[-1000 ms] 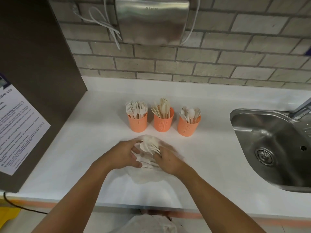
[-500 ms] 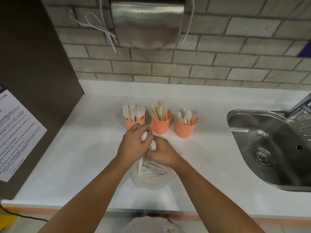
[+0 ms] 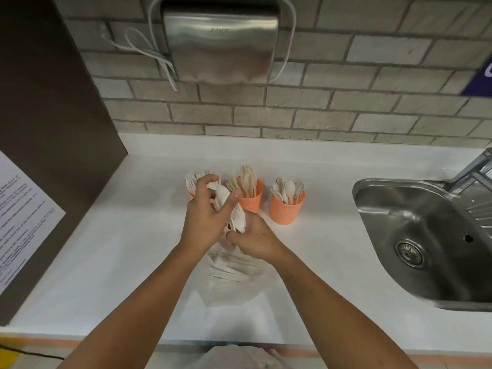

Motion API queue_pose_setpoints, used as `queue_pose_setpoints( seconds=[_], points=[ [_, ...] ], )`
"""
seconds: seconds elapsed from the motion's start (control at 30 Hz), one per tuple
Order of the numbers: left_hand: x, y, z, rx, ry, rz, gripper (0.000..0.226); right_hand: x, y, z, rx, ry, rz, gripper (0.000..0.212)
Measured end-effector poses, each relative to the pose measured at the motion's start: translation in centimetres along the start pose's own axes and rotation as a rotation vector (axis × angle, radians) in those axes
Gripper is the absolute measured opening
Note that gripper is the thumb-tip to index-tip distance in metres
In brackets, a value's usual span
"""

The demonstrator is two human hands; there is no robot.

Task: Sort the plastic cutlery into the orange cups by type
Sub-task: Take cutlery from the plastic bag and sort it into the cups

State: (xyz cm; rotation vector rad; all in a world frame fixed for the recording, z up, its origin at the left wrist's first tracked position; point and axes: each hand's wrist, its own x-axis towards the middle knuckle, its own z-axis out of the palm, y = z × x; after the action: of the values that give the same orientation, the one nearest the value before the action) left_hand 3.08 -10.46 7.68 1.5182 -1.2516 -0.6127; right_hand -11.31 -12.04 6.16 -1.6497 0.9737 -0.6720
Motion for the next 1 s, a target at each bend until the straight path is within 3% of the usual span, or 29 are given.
queue_pose_setpoints(
  seconds=[0.07, 0.13, 0.27, 0.47, 0.57, 0.73, 0.8, 0.9, 1.0],
  points=[
    [-0.3, 0.4, -0.2, -0.245, -0.051, -0.061, 0.073, -0.1, -0.3, -0.6, 0.136, -0.014, -0.002, 0.033],
    [-0.5, 0.6, 0.0, -0.365, -0.132, -0.169, 0.078, 0.0, -0.4, -0.9, 0.231, -0.031, 0.046, 0.030],
    [-1.0, 1.2, 0.9, -0.438, -0.439, -0.407, 0.048, 0.0, -1.4, -0.9, 0.365, -0.161, 0.175, 0.035],
    [-0.9, 2.5, 1.9, -0.484, -0.242, -0.447, 0.025, 0.5, -1.7, -1.7, 0.341, -0.271, 0.220, 0.010],
    [0.1, 2.5, 1.7, -0.539, -0.103, -0.443, 0.029, 0.0, -1.6, -2.4, 0.228, -0.356, 0.277, 0.006],
    [0.3, 3.1, 2.5, -0.583, -0.145, -0.449, 0.017, 0.6, -1.5, -2.2, 0.215, -0.177, 0.381, 0.010],
    [0.2, 3.0, 2.6, -0.529, -0.149, -0.436, 0.028, 0.6, -1.9, -2.4, 0.154, -0.232, 0.385, 0.007],
    [0.4, 3.0, 1.8, -0.697, -0.152, -0.473, 0.035, 0.2, -3.1, -4.9, 0.020, -0.392, 0.364, 0.028],
    [0.5, 2.8, 0.5, -0.855, -0.279, -0.527, 0.025, 0.5, -5.6, -8.0, 0.037, -0.162, 0.254, 0.023]
  ],
)
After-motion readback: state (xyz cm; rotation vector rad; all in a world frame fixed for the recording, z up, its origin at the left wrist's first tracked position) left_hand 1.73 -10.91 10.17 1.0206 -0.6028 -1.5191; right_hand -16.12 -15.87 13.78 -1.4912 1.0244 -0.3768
